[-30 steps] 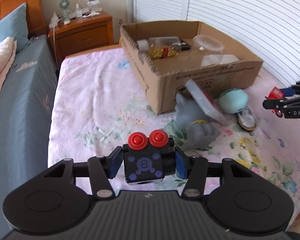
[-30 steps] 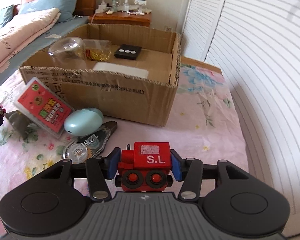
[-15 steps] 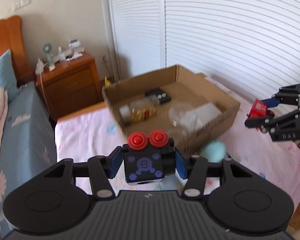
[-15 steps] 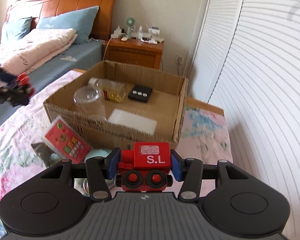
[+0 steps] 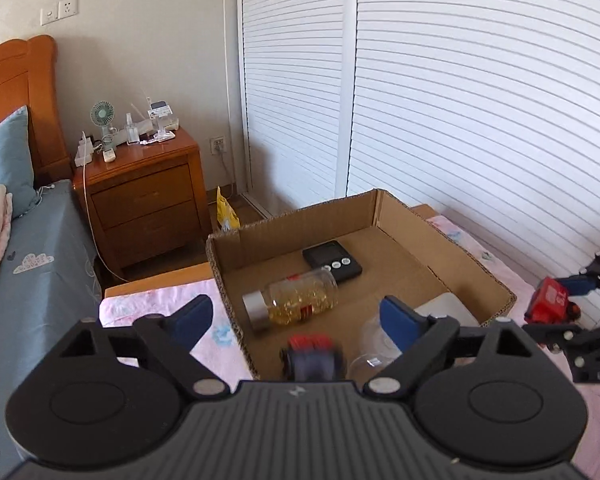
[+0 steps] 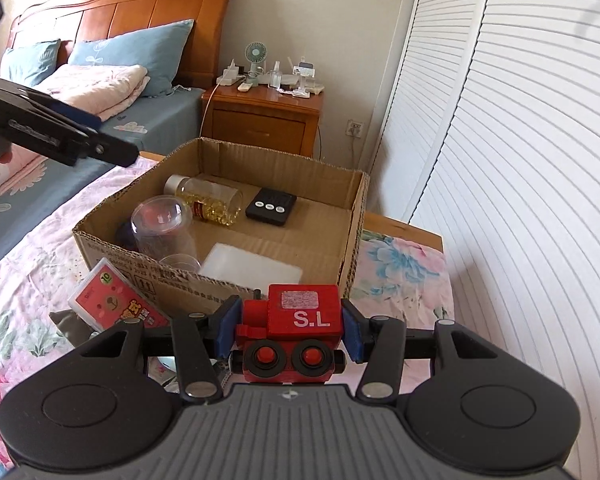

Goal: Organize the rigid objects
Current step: 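Carry the cube and car into the cardboard box and release both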

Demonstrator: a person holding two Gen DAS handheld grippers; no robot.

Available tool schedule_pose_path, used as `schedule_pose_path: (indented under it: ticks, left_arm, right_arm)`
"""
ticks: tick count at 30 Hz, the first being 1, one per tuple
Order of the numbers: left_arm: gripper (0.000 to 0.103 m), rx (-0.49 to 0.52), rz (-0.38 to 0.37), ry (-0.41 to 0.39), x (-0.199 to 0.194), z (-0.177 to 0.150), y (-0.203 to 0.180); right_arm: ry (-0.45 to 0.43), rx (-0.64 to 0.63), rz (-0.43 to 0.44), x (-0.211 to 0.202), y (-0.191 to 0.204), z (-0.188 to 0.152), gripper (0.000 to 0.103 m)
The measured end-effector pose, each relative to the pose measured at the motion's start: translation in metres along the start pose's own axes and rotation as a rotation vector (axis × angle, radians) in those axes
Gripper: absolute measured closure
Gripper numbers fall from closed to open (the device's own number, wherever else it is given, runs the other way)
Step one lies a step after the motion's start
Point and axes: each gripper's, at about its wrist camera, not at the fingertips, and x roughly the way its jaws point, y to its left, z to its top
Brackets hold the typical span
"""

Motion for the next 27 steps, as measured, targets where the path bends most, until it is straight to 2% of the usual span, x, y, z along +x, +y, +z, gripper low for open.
schedule_pose_path:
  ticks: [5,11,20,27]
  left_arm:
    - [0.005,-0.002,0.033,0.054,-0.012,-0.018,-0.002]
    - [0.004,-0.045,0.041,0.106,-0.028,-0.045,-0.008]
    - [0.004,-0.151,0.041,0.087,-0.047,-0.072,-0.011]
    - [0.004,-0.184,0.057,0.085,-0.055,-0.082,-0.007]
  right_arm:
    - [-0.005,0.008,0.012,0.004,0.0,0.006,0.047]
    - [-0.008,0.011,0.043,0.011,-0.003,0.025,0.047]
    - [0.021,0.029,0.048,0.048,-0.008,0.073,0.046]
    - [0.059,0.025,0.023,0.083,-0.007,0.105,0.046]
